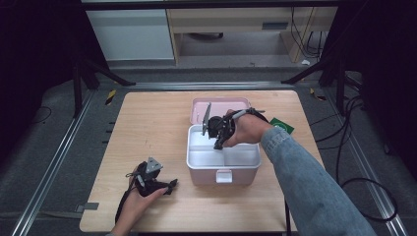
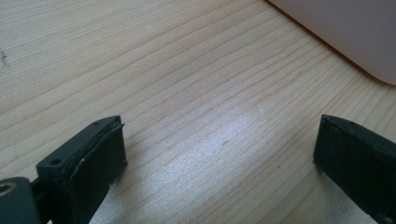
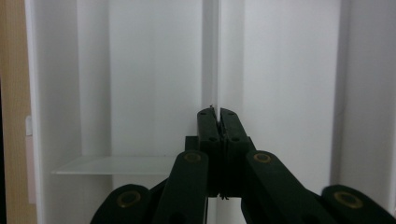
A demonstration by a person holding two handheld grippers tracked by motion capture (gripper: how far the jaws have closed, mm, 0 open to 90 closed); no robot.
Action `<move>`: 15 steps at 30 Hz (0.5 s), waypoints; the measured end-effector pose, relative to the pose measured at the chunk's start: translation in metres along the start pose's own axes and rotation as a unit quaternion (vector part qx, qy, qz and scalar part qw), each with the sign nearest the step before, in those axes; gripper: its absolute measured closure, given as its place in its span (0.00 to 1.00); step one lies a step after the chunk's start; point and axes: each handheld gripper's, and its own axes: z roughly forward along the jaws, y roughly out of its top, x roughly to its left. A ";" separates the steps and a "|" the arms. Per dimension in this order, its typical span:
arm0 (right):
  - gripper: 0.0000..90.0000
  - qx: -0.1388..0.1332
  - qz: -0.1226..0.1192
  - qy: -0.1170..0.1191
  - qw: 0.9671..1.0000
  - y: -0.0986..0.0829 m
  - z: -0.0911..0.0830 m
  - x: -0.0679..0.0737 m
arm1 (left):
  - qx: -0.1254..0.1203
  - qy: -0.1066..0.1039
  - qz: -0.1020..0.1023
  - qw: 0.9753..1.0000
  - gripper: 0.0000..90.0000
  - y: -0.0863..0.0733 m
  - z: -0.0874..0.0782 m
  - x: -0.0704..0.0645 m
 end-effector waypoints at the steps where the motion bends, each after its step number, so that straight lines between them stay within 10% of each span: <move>1: 1.00 -0.005 0.001 0.000 1.000 0.000 -0.002 0.000 | 0.000 0.000 0.000 1.000 0.02 0.000 0.000 0.000; 7: 1.00 -0.018 0.003 -0.004 1.000 -0.001 -0.010 0.002 | -0.001 0.000 -0.001 1.000 0.02 0.000 0.000 0.000; 15: 1.00 -0.100 0.037 -0.048 0.993 -0.011 -0.057 0.004 | 0.001 -0.001 0.000 1.000 0.02 0.000 0.000 0.000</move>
